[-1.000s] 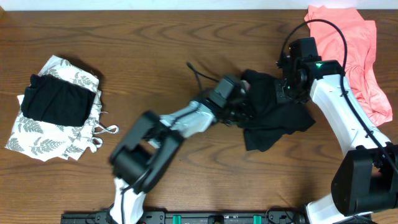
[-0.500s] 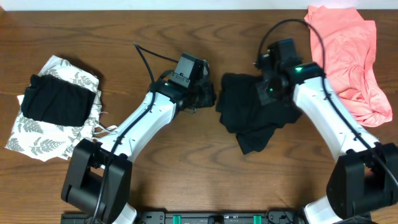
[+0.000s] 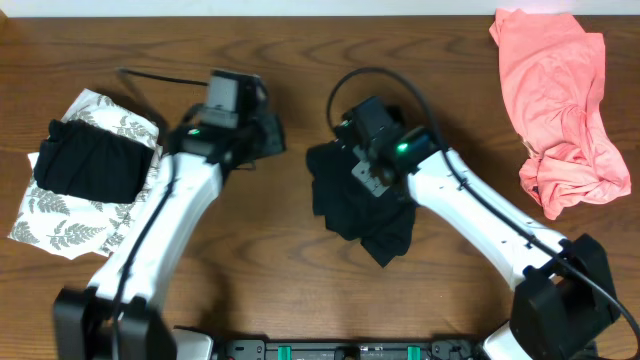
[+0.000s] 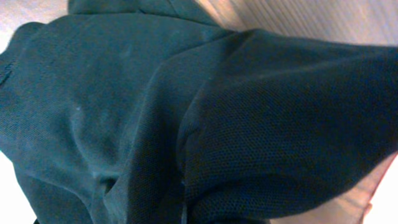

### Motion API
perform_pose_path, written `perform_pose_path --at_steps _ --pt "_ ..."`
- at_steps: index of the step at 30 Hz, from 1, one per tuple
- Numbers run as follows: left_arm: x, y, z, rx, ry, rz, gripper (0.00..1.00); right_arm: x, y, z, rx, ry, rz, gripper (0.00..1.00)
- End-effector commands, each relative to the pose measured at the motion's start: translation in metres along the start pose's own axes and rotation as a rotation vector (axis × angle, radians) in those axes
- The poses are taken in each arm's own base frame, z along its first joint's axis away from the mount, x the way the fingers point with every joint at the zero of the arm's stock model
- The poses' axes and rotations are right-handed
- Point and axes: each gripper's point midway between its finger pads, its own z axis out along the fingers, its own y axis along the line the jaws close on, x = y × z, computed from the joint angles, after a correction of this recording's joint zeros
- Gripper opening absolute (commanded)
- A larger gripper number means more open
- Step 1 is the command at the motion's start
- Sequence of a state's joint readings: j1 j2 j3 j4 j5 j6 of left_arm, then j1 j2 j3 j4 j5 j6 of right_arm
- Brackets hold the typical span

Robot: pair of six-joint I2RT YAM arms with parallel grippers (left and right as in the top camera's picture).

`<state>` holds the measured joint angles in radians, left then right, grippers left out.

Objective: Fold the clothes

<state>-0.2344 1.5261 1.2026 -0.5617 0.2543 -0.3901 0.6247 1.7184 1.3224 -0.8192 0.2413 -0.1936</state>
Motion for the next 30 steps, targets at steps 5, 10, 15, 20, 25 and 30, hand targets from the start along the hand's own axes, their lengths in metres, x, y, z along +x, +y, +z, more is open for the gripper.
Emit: perform_pose_path --at_steps 5,10,15,20,25,30 --pt "-0.006 0.003 -0.042 0.003 -0.055 0.017 0.25 -0.004 -0.018 0.005 0.087 -0.003 0.068 0.01" --pt "0.019 -0.03 -0.027 0.136 0.049 -0.035 0.25 0.015 -0.067 0.014 0.13 0.02 0.363 0.01" --pt "0.034 -0.083 -0.001 0.245 0.083 -0.018 0.25 0.041 -0.087 0.023 0.011 0.069 0.677 0.01" --pt "0.058 -0.136 0.04 0.329 0.129 -0.043 0.25 0.057 -0.104 0.025 0.024 0.098 0.761 0.02" --pt "0.095 -0.186 0.086 0.428 0.192 -0.062 0.25 0.059 -0.104 0.025 0.023 0.105 0.723 0.03" --pt "0.127 -0.206 0.112 0.469 0.28 -0.125 0.25 0.06 -0.104 0.025 0.023 0.11 0.725 0.04"
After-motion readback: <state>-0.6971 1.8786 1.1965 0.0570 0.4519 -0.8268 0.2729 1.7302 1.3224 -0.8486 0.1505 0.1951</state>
